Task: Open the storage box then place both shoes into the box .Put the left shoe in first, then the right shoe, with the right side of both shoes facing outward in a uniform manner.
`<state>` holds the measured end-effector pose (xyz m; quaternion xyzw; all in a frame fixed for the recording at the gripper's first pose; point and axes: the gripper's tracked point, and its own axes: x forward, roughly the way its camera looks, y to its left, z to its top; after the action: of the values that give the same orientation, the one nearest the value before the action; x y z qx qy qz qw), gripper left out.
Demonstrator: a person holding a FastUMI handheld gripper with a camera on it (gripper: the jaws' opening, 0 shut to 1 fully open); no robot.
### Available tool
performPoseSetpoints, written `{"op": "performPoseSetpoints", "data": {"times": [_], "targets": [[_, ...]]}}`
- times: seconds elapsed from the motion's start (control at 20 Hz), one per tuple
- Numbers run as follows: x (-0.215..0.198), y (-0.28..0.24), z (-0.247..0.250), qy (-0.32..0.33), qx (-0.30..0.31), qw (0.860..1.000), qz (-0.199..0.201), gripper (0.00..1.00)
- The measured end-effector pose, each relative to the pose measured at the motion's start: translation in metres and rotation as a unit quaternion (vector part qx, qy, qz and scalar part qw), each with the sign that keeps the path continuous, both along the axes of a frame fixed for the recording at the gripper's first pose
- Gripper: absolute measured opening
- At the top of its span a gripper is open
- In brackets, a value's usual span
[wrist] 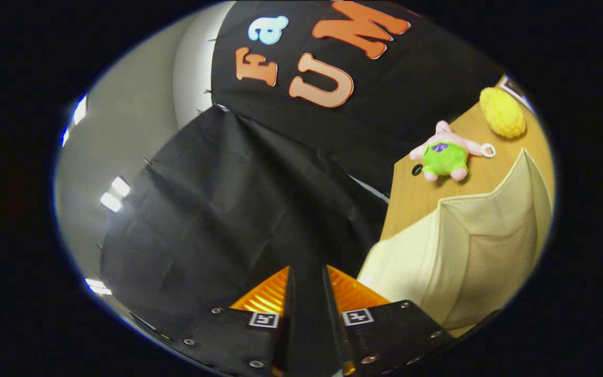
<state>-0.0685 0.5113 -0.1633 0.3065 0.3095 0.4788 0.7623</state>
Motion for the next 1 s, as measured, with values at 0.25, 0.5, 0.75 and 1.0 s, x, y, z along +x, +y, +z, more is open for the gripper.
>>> {"op": "performPoseSetpoints", "data": {"times": [0.25, 0.5, 0.75, 1.0], "targets": [[-0.005, 0.002, -0.02, -0.087, -0.088, 0.992, -0.003, 0.97], [0.011, -0.038, -0.014, -0.141, -0.118, 0.981, -0.053, 0.98], [0.044, -0.127, -0.026, -0.198, -0.174, 0.954, -0.139, 0.98], [0.081, -0.229, -0.045, -0.249, -0.233, 0.909, -0.239, 0.98]]}}
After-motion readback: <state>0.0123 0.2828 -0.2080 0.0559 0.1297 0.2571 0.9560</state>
